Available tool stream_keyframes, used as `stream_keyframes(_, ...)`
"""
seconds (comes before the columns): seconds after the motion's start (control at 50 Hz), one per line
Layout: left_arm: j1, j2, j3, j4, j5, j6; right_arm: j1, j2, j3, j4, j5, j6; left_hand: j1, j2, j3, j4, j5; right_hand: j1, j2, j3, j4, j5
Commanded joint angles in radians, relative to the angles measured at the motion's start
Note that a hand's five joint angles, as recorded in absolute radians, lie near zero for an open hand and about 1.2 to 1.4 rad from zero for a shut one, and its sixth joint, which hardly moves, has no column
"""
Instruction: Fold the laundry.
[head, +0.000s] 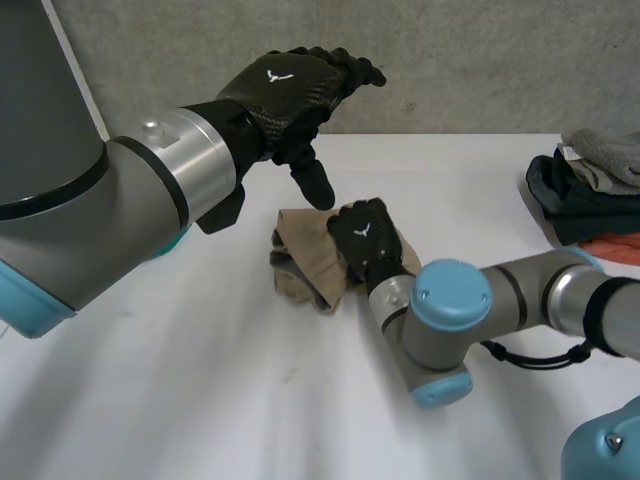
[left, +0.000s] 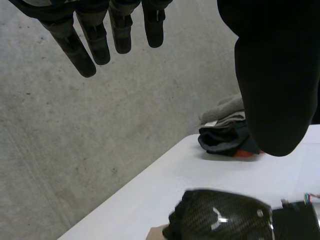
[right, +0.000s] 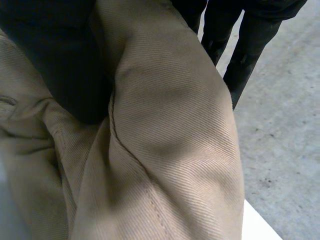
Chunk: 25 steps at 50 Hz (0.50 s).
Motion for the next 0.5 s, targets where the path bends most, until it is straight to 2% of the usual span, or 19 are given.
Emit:
stream_keyframes(0.02,0.014,0.029,0.018,0.000,0.001,-0.003,-0.053,-0.096,-0.042,0.012,-0.013,0.126,-0.019,-0.032,-0.035,-0.026,-0.046,0.415,0.298,0.269,0.244,0.407)
stream_keyframes(0.14,0.027,0.075,0.056,0.000,0.001,-0.016,-0.117,-0.162,-0.176,0.076,-0.031,0.136,-0.019,-0.032,-0.035,-0.026,-0.046,0.415,0.298,0.269,0.244,0.407)
stream_keyframes(0.3,0.040,0.147,0.111,0.000,0.004,-0.073,-0.299,-0.207,-0.464,0.250,-0.105,0.204,-0.019,-0.032,-0.035,-0.026,-0.046,0.415,0.298,0.269,0.244,0.407)
stream_keyframes(0.38,0.040,0.164,0.116,0.000,0.010,-0.101,-0.414,-0.179,-0.608,0.332,-0.182,0.263,-0.019,-0.032,-0.035,-0.026,-0.046,0.415,0.298,0.269,0.244,0.407)
stream_keyframes(0.5,0.042,0.167,0.097,0.003,0.021,-0.116,-0.631,-0.078,-0.785,0.391,-0.364,0.353,-0.019,-0.032,-0.035,-0.026,-0.046,0.415,0.298,0.269,0.244,0.407)
